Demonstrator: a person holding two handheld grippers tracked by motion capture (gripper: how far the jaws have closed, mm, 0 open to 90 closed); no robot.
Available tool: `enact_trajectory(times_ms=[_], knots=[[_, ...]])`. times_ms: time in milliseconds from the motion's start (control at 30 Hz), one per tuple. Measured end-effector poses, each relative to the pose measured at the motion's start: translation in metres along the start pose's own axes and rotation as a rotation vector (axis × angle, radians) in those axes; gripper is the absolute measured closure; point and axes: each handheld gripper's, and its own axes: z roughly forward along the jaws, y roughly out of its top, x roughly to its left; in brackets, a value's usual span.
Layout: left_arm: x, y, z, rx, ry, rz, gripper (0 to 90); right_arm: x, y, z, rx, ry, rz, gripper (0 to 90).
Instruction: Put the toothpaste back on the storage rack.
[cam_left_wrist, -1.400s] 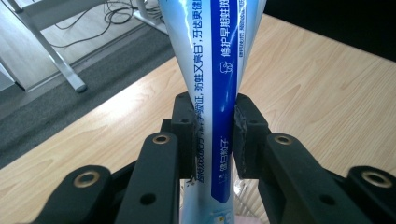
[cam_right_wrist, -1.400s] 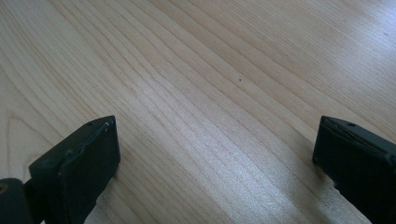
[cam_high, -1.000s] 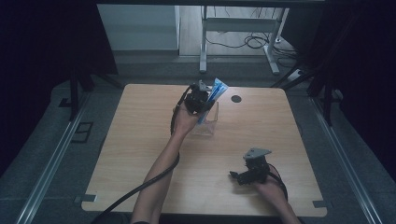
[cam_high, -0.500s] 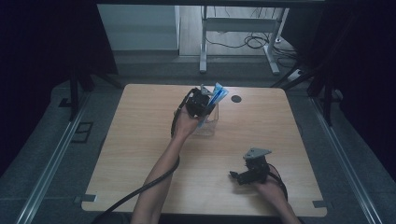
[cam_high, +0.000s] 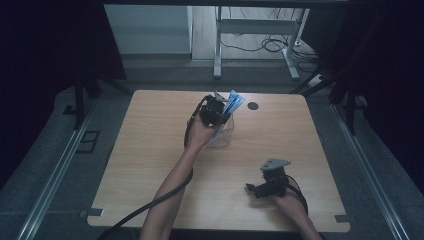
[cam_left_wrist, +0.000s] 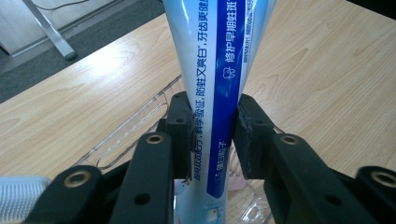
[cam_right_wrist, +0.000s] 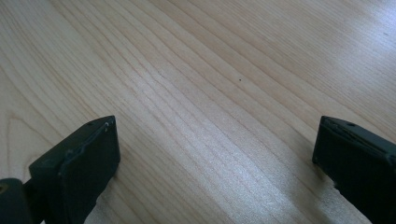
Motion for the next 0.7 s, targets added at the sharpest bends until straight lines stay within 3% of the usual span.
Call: enact_trajectory(times_ms=[300,700], knots=[[0.0,0.004,-0.017,-0.065,-0.028,-0.02,52.0,0.0,0.0,0.0,-0.001,0.0,-0.001,0.3],[-0.003,-0.006,-0.022,-0.064,-0.042,-0.035,29.9,0.0,0.0,0.0,0.0,0.0,-0.002,0.2]])
